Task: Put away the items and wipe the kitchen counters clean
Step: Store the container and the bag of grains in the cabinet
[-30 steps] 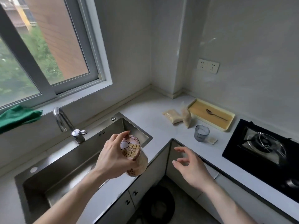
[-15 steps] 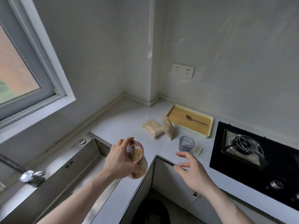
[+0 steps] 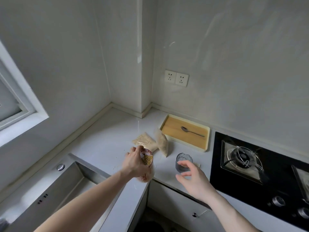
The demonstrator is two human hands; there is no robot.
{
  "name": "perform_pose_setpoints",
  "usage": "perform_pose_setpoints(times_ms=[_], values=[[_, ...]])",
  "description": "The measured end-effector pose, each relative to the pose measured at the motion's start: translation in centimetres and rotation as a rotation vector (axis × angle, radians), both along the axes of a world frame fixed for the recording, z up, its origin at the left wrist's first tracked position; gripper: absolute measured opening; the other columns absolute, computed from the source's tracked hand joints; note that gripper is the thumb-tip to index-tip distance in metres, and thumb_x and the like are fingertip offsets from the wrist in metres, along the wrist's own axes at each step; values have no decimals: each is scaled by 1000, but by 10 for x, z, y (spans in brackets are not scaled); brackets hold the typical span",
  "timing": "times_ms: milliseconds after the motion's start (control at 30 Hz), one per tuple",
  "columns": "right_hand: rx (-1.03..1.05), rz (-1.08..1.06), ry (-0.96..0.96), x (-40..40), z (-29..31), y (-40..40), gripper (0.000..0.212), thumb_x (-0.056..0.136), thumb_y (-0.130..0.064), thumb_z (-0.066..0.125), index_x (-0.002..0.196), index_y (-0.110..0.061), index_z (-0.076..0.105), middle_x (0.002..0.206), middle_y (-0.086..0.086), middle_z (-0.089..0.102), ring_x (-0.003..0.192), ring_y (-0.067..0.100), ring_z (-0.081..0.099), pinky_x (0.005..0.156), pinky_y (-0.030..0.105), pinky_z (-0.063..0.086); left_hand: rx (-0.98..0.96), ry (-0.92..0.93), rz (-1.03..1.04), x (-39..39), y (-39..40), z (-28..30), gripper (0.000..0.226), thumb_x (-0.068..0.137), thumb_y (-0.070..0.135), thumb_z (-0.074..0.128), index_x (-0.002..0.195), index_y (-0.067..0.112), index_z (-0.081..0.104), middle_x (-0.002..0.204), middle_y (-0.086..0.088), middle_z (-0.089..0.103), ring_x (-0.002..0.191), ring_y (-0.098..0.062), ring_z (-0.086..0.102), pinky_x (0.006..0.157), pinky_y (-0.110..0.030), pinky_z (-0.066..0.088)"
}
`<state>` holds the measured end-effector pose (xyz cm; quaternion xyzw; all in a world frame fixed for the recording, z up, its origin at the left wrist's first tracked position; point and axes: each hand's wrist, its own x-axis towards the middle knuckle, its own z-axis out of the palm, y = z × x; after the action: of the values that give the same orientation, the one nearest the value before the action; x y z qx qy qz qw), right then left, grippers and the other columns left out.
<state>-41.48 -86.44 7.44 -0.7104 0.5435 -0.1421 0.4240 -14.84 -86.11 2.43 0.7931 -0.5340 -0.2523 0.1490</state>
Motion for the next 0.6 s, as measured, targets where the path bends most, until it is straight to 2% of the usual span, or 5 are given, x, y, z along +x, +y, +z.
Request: perform_pose_setpoints(times_ms=[133, 433, 600], values=[[24, 24, 15, 1, -4, -31, 39, 91, -38, 65, 125, -48, 50, 130, -22, 51, 109, -6, 59, 90, 27, 54, 57, 29, 50, -12, -29, -15, 101, 57, 46, 83, 143, 34, 31, 131, 1, 43, 118, -26, 43, 91, -42, 54], [14, 52, 46, -4, -12, -94, 36, 91, -39, 65, 123, -49, 51, 131, -23, 48, 106, -6, 60, 90, 25, 53, 122, -26, 42, -26, -85, -36, 108, 52, 44, 84, 145, 33, 30, 138, 2, 40, 119, -28, 46, 87, -41, 58], [16, 54, 69, -4, -12, -113, 38, 89, -45, 62, 124, -51, 48, 131, -32, 44, 106, -7, 59, 98, 36, 51, 132, -55, 34, -31, -104, -43, 109, 51, 46, 84, 145, 34, 30, 137, 3, 40, 121, -27, 45, 84, -40, 57]])
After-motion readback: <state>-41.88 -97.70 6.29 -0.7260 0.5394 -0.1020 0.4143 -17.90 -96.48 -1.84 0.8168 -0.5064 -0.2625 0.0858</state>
